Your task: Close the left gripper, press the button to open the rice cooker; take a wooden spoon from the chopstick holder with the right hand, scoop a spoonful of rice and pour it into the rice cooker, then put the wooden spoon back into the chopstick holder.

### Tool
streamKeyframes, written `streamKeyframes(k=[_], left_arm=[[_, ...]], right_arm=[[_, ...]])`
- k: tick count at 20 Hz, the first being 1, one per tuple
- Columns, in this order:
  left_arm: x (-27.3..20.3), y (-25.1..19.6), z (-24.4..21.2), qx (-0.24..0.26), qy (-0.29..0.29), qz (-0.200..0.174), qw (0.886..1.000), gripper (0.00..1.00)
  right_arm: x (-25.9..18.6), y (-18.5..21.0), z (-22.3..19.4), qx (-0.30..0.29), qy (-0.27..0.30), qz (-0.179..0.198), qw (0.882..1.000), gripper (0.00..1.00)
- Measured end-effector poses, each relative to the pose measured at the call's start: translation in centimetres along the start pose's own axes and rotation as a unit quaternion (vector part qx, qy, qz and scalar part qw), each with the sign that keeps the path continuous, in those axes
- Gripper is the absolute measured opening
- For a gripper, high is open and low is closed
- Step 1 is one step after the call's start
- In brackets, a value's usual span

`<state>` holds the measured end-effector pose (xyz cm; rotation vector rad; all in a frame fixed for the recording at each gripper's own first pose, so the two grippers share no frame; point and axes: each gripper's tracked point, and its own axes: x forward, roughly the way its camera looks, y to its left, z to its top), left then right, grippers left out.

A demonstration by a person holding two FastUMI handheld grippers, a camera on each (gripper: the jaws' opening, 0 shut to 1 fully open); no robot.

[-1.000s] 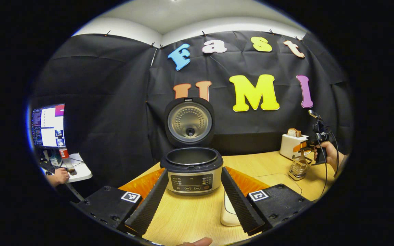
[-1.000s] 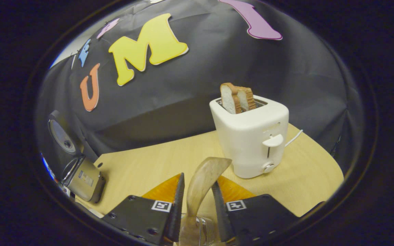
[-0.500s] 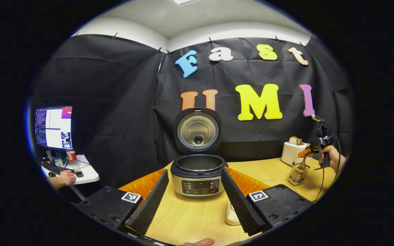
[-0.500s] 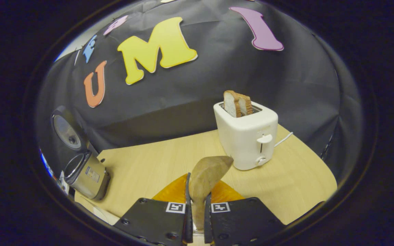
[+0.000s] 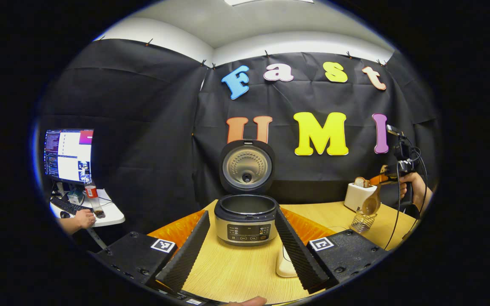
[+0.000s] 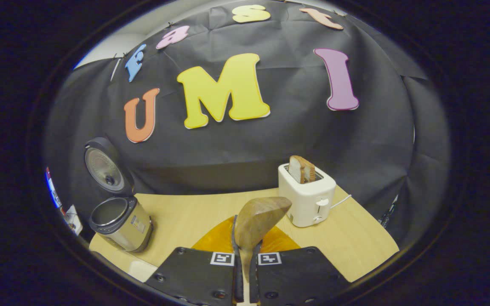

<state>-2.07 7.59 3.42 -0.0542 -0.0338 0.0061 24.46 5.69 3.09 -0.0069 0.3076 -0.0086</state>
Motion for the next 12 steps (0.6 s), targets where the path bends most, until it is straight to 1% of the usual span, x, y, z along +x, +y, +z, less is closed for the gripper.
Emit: streamKeyframes(k=[2, 3, 7, 9, 12], left_arm=[[-0.2, -0.6, 0.0, 0.013, 0.002, -0.011, 1.000, 0.98], [-0.4, -0.9, 0.0, 0.020, 0.002, -0.015, 1.000, 0.98], [-0.7, -1.4, -0.2, 0.048, 0.005, -0.024, 0.999, 0.98], [-0.7, -1.2, -0.2, 0.058, 0.002, -0.022, 0.998, 0.98], [-0.5, -0.6, -0.8, 0.060, 0.009, -0.012, 0.998, 0.98]], right_arm=[[-1.8, 2.8, 0.6, -0.017, -0.008, 0.012, 1.000, 0.06], [-3.3, 5.2, 1.0, -0.031, -0.017, 0.024, 0.999, 0.06], [-6.7, 10.7, 1.4, -0.059, -0.046, 0.044, 0.996, 0.05], [-7.6, 13.3, 0.2, -0.068, -0.048, 0.052, 0.995, 0.05], [-8.3, 16.9, -2.3, -0.075, -0.041, 0.063, 0.994, 0.05]])
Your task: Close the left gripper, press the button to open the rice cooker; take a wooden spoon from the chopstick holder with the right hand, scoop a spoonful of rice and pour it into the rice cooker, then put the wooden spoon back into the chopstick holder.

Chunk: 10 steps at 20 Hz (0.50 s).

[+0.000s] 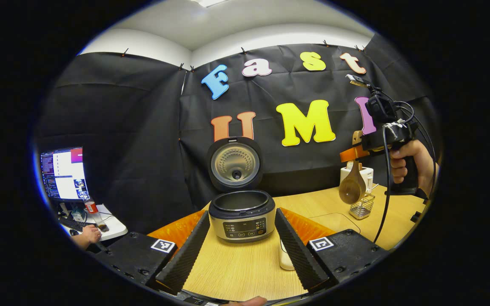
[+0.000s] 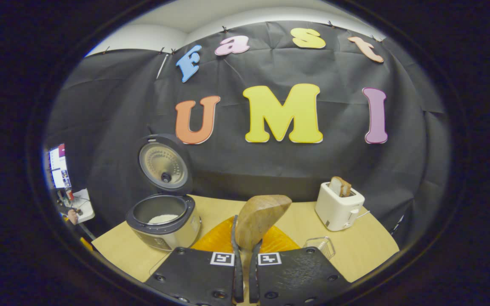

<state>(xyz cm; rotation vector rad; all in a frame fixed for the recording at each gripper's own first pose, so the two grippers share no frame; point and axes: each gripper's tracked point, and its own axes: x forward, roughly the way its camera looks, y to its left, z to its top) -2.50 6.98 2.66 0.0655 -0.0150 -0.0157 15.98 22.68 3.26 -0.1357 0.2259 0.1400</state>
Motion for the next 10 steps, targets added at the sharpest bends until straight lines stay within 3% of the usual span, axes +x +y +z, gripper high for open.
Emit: streamKeyframes(k=[4, 10], left_arm=[[0.0, 1.0, 0.0, 0.000, 0.003, 0.011, 1.000, 0.98], [-0.1, 2.3, 0.1, -0.019, 0.001, 0.016, 1.000, 0.98]], right_arm=[[0.9, 4.2, -3.8, -0.013, 0.024, 0.005, 1.000, 0.05], [3.0, 5.4, -7.9, 0.015, 0.060, -0.021, 0.998, 0.05]])
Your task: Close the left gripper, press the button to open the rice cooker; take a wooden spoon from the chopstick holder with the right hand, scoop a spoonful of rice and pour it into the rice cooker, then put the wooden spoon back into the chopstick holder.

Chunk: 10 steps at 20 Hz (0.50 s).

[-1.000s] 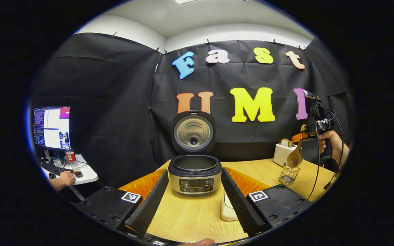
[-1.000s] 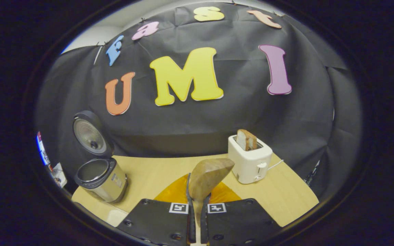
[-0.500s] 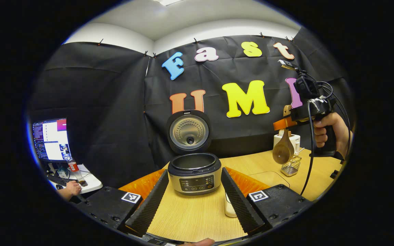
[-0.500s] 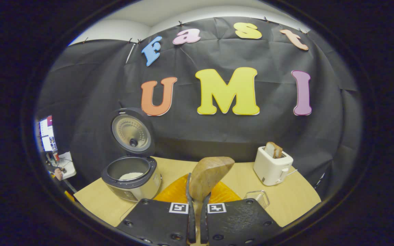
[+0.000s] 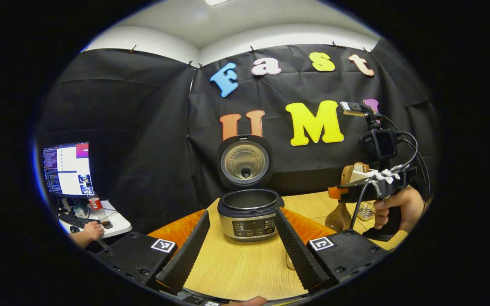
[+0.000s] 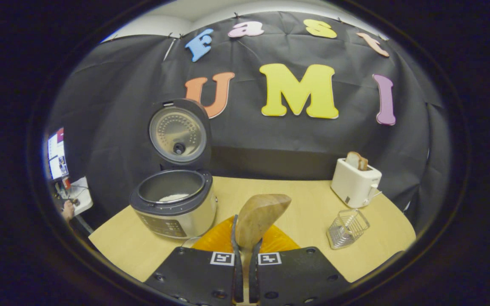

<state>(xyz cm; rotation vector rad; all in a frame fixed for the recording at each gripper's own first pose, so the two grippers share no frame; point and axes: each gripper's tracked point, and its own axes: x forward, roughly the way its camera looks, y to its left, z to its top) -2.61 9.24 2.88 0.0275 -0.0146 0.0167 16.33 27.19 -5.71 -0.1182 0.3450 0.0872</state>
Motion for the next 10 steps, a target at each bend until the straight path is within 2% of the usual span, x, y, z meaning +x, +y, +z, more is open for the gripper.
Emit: streamKeyframes(k=[7, 10], left_arm=[[0.4, 0.1, -0.6, 0.006, 0.008, 0.000, 1.000, 0.98], [0.4, 0.0, -0.7, 0.004, 0.013, -0.002, 1.000, 0.98]], right_arm=[[1.7, -3.0, -2.6, 0.010, -0.009, -0.071, 0.997, 0.06], [2.3, -3.8, -4.2, 0.022, 0.008, -0.092, 0.995, 0.05]])
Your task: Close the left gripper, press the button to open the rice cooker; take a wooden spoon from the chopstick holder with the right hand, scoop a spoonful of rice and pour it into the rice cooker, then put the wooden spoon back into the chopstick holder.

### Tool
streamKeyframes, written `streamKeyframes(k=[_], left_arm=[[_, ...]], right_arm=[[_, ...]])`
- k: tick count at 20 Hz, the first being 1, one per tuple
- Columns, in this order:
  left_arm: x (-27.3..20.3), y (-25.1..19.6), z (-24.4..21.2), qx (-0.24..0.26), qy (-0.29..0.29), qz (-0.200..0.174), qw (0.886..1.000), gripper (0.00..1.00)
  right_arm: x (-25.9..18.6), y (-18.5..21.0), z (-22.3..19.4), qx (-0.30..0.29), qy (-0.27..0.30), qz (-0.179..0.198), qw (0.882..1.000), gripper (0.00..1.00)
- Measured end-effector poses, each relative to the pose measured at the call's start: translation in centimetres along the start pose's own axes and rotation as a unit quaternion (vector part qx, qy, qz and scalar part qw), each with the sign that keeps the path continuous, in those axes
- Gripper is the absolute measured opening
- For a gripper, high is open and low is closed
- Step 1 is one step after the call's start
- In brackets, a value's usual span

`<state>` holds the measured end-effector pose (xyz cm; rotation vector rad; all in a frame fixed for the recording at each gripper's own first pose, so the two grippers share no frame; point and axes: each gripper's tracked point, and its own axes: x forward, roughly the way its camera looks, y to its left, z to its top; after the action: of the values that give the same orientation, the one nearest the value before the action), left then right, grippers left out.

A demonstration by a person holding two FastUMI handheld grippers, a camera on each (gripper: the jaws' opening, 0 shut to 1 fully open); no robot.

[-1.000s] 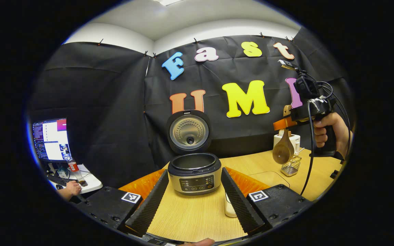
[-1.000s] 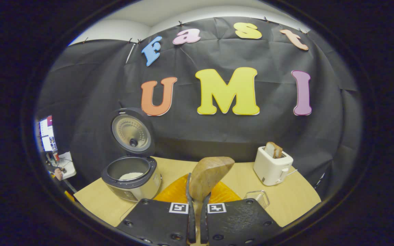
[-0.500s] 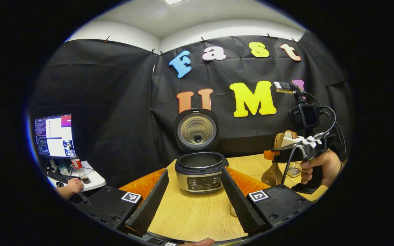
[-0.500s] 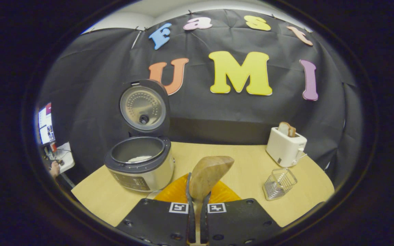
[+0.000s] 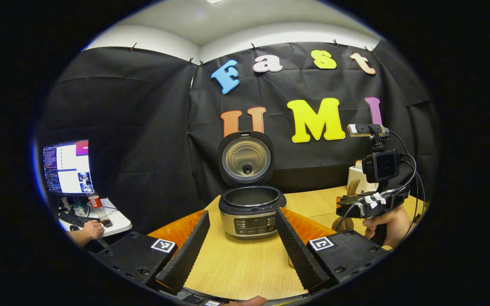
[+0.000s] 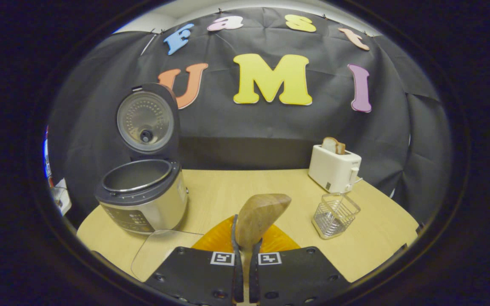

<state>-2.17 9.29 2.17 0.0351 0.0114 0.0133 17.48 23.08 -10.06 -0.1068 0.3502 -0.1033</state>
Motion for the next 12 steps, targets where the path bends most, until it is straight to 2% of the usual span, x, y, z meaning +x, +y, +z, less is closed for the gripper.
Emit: streamKeyframes(k=[7, 9, 12], left_arm=[[-0.2, -0.5, 0.3, 0.005, -0.006, -0.011, 1.000, 0.98], [-0.1, -0.3, 0.3, 0.004, -0.005, -0.010, 1.000, 0.98], [-0.2, 0.0, 0.2, -0.005, -0.004, -0.011, 1.000, 0.98]], right_arm=[[0.0, 0.9, -0.2, -0.014, -0.014, -0.056, 0.998, 0.05], [0.2, 2.1, -0.6, -0.014, -0.007, -0.055, 0.998, 0.05], [0.2, 5.1, -1.3, -0.007, 0.009, -0.033, 0.999, 0.05]])
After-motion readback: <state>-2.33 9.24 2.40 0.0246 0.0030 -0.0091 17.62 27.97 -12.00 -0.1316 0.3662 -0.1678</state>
